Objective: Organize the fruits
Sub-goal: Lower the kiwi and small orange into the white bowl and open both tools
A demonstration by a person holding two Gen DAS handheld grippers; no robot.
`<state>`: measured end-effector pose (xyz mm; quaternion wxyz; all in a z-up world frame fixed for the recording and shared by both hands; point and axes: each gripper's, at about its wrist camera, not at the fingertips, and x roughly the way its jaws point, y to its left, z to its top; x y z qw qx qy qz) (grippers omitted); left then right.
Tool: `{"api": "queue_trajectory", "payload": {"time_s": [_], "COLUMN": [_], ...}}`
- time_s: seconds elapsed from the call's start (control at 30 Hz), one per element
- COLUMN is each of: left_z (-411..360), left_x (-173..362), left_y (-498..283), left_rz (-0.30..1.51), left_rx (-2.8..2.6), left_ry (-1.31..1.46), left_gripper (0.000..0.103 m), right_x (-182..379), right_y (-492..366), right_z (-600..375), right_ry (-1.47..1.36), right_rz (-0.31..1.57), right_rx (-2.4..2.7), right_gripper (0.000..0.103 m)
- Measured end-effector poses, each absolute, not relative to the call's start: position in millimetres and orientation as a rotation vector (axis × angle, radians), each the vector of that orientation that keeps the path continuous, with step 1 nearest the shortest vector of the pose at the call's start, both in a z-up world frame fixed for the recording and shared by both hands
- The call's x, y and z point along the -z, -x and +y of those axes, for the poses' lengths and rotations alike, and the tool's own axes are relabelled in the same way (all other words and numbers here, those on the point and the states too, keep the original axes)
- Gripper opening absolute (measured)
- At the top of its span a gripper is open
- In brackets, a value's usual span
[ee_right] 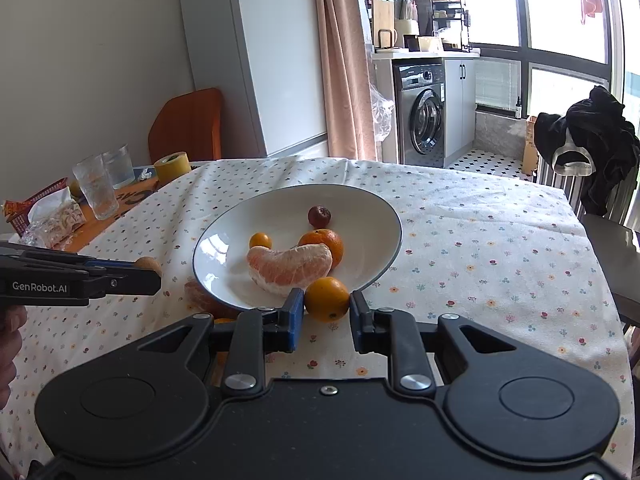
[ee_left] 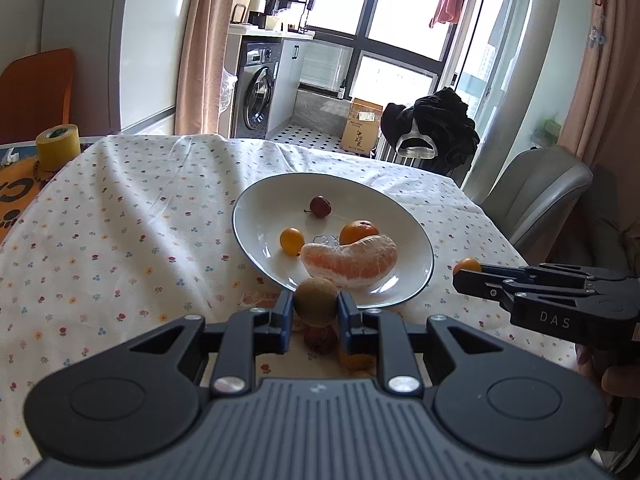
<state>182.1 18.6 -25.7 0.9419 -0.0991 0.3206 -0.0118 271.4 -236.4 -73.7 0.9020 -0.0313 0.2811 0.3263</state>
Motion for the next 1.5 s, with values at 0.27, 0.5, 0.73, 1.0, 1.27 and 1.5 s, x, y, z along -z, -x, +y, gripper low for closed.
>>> {"api": "queue_trajectory", "payload": {"time_s": [0.27,0.5,0.73,1.0,1.27,1.5], "left_z": [15,18,28,41,48,51], "left_x": [26,32,37,38,40,39], "left_y": [-203,-221,-233,-223,-210,-197], "left_rz": [0.649,0.662,0.662,0.674,0.683,0.674], "left_rx": [0.042,0.048,0.011,-0.018,-0.046,-0.07], "left_ry": [0.172,0.172,0.179,0.206,0.221,0.216], "left_gripper": [0.022,0.022,0.026,0.027,0.049,0.069], "right_x": [75,78,82,83,82,81], "right_y": [-280,-292,-304,-307,-299,-288], "right_z": [-235,-230,-219,-212,-212,-214], "right_ry": [0.059,0.054,0.049,0.043,0.044,0.052], "right_rz": [0.584,0.585,0.591,0.585,0.583,0.577], "right_rx": [-0.669,-0.673,-0.682,-0.676,-0.675,-0.668], "right_gripper": [0.023,0.023,0.023,0.029,0.044,0.055]}}
